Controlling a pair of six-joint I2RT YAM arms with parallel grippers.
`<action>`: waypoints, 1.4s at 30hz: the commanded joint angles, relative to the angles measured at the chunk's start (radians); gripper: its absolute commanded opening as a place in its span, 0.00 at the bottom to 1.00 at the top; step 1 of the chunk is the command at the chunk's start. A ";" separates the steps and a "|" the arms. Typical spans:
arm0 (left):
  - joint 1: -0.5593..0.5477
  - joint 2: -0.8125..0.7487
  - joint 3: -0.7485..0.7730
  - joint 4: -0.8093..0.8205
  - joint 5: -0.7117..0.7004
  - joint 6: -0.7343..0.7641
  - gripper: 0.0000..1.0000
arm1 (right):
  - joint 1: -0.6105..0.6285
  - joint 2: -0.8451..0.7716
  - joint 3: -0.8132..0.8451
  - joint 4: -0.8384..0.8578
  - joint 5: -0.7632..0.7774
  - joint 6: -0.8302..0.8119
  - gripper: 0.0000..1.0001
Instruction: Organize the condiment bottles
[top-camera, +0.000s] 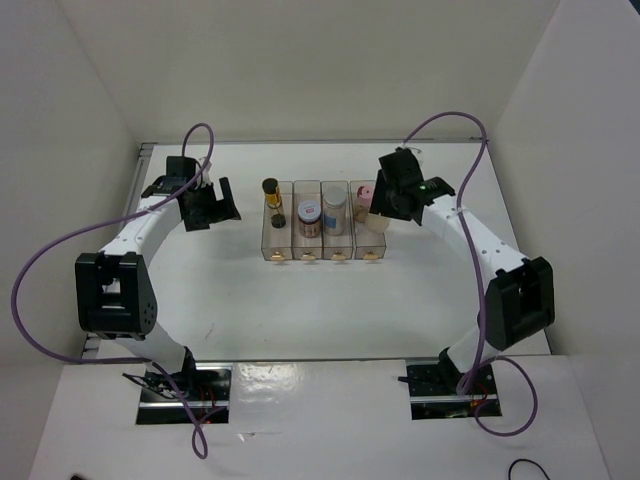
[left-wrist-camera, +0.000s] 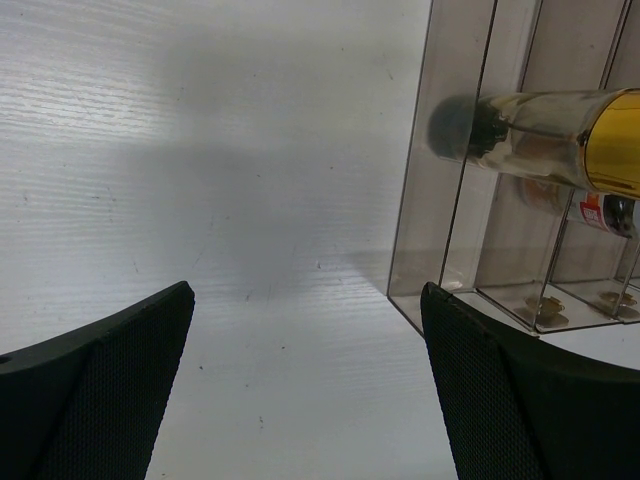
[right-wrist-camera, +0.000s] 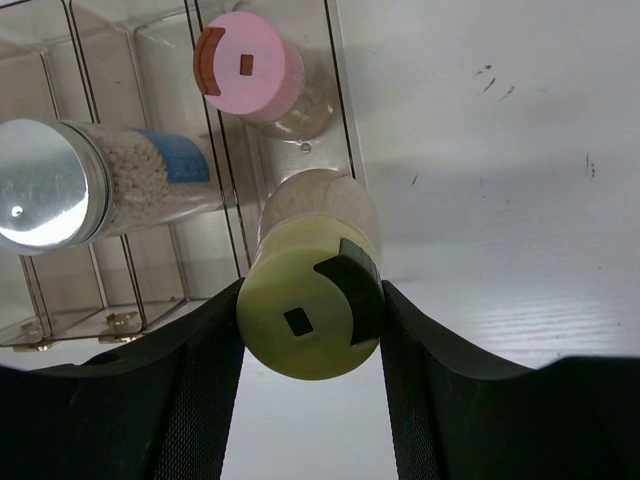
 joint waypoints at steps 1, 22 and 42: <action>-0.002 0.005 0.003 0.021 -0.002 -0.008 1.00 | 0.009 0.027 0.032 0.088 -0.007 -0.009 0.08; -0.002 0.005 0.012 0.021 0.016 0.001 1.00 | 0.081 0.196 0.052 0.088 0.076 -0.018 0.23; -0.002 -0.055 0.012 0.021 -0.022 0.001 1.00 | 0.081 0.098 0.158 0.002 0.079 -0.018 0.98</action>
